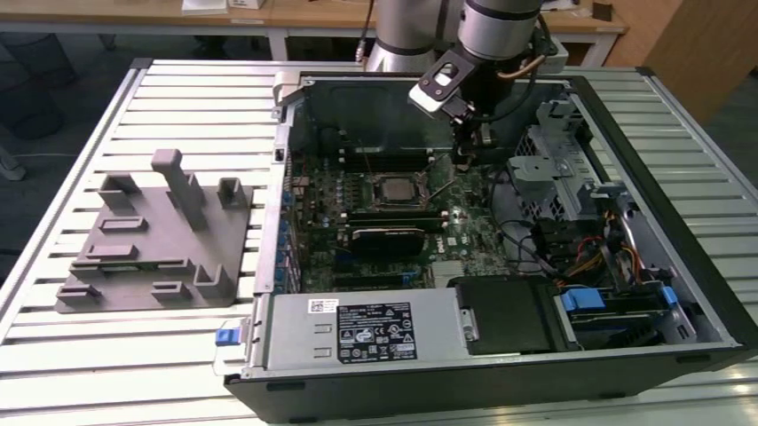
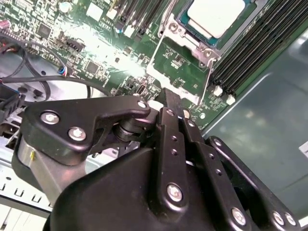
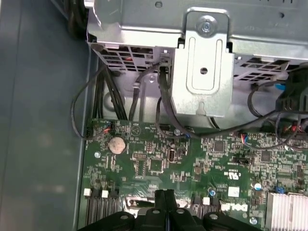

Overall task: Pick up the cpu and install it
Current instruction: 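Close the cpu cover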

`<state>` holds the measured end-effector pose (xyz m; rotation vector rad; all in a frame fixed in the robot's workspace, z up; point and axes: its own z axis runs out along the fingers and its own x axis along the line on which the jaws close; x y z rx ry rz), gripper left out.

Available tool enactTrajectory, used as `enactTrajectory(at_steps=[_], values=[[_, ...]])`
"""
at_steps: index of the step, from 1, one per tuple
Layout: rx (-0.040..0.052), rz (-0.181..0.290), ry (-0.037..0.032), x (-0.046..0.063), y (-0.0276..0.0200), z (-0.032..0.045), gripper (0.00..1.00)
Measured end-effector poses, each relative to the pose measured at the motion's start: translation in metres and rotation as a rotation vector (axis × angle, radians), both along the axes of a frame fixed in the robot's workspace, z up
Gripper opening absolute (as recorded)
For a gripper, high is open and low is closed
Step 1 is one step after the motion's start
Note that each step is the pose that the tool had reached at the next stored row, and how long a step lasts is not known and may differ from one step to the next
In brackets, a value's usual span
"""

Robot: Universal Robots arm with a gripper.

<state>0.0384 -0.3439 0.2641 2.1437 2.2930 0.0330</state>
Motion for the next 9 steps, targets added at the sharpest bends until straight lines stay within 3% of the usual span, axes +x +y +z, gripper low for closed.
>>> enactTrajectory(at_steps=[9], values=[[0.0000,0.000,0.0053,0.0073,0.0049,-0.0051,0.11]])
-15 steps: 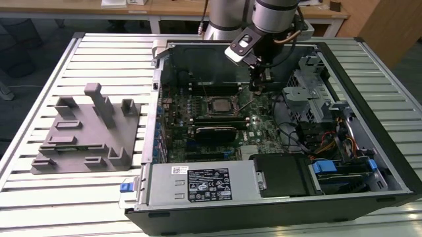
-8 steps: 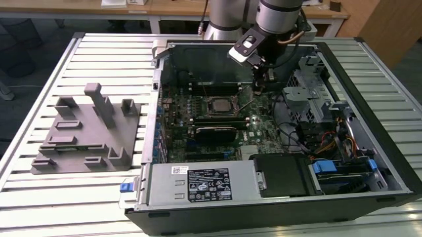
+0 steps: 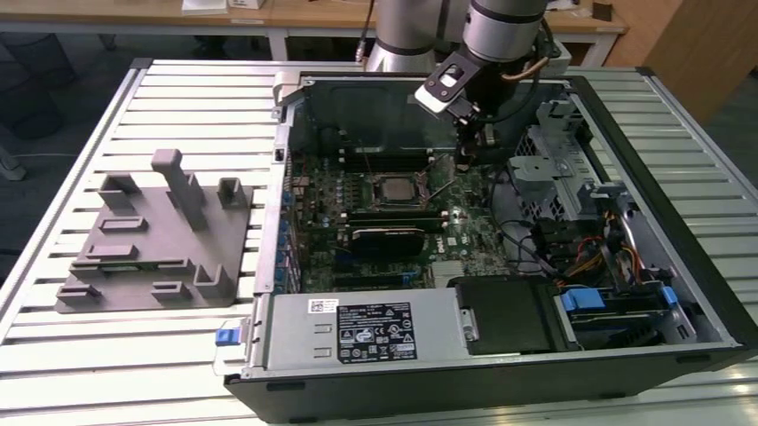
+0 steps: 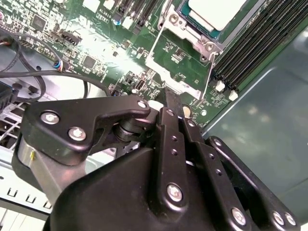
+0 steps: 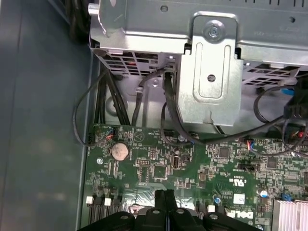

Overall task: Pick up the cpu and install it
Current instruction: 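Close the cpu cover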

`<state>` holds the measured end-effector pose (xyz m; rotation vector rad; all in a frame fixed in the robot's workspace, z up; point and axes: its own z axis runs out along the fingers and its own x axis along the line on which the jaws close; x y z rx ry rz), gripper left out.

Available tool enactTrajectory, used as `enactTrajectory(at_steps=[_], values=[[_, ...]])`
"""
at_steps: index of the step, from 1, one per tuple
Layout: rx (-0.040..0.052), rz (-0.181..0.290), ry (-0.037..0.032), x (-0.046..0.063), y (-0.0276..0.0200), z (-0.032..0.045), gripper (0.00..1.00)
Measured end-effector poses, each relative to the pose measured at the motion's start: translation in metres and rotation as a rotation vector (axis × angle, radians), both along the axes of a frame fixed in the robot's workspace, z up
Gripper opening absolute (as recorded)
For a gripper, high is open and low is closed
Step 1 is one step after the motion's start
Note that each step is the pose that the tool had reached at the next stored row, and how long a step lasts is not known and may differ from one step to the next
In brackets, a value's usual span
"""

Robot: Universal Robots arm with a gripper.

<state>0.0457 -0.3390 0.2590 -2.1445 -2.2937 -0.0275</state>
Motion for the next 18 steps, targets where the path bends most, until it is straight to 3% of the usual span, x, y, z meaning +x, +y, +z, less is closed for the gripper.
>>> enactTrajectory(at_steps=[13,18], values=[[0.0001,0.000,0.0071,0.004,0.0015,-0.0126,0.11],[0.0006,0.000,0.0076,0.003,0.0014,-0.0138,0.11]])
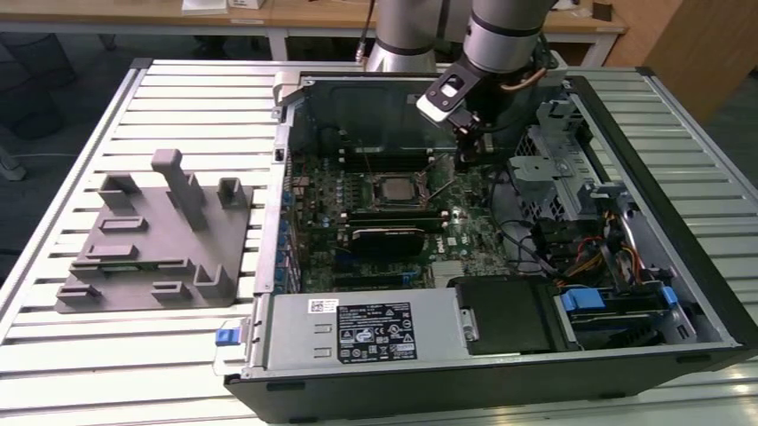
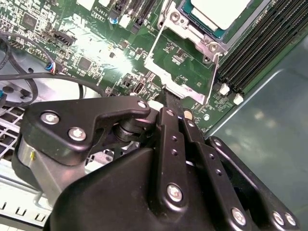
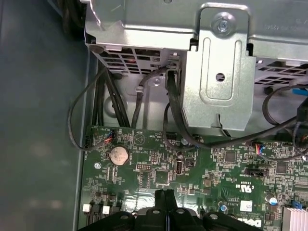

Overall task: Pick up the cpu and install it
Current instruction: 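Close the cpu cover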

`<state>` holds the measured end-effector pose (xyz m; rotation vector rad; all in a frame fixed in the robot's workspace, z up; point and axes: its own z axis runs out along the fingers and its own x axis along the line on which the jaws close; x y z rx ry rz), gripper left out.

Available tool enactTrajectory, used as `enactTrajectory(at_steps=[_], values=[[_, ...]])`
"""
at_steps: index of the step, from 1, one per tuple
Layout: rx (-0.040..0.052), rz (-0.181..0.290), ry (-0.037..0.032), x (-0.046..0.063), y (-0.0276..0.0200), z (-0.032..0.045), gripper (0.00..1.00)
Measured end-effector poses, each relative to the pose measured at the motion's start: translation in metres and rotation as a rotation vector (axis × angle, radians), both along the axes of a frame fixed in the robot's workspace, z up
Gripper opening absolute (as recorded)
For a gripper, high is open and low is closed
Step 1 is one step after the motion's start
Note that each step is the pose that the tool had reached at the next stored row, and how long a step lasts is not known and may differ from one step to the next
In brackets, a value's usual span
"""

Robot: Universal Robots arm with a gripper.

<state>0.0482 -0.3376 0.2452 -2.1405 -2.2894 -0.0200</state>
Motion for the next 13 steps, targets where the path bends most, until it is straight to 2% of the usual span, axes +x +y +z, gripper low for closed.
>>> enactTrajectory(at_steps=[13], values=[[0.0005,0.000,0.0003,-0.011,0.0001,-0.0004,0.11]])
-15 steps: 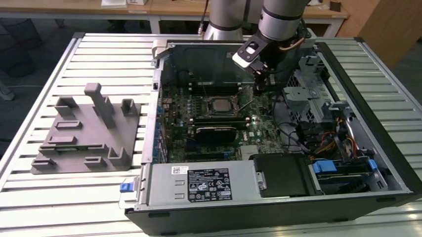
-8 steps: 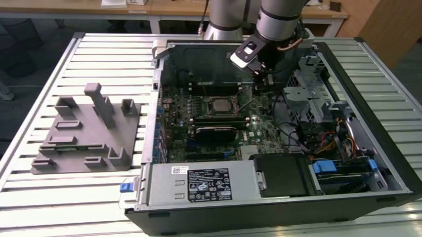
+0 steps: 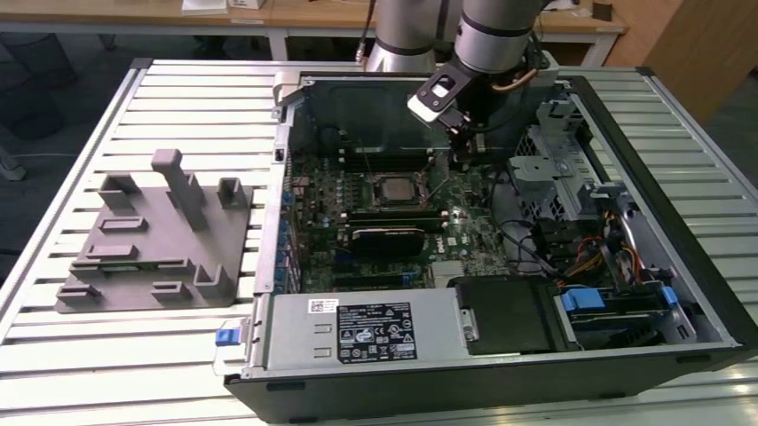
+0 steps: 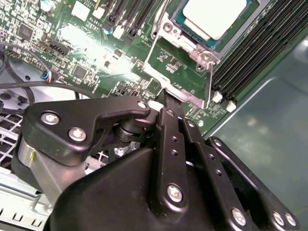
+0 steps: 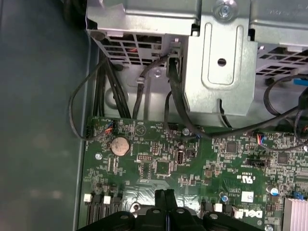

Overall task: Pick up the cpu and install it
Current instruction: 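Close the cpu cover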

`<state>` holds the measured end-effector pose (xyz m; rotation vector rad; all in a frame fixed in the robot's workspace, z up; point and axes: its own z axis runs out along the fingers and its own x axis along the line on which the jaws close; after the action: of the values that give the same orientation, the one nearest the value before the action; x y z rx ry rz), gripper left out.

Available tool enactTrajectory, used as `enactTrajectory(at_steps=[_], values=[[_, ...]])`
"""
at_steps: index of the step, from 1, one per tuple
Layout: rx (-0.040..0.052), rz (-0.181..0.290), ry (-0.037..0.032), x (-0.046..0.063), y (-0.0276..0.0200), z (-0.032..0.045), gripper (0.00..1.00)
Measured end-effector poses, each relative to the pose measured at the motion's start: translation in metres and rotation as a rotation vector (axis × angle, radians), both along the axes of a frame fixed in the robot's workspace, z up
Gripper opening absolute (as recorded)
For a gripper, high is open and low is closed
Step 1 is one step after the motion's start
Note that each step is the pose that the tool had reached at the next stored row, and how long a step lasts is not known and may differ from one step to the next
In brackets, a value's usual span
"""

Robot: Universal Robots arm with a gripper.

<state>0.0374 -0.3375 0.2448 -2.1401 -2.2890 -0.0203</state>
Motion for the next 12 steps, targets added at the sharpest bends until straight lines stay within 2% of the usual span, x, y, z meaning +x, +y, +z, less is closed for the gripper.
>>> enactTrajectory(at_steps=[12], values=[[0.0000,0.000,0.0000,-0.013,0.0005,-0.0016,0.11]])
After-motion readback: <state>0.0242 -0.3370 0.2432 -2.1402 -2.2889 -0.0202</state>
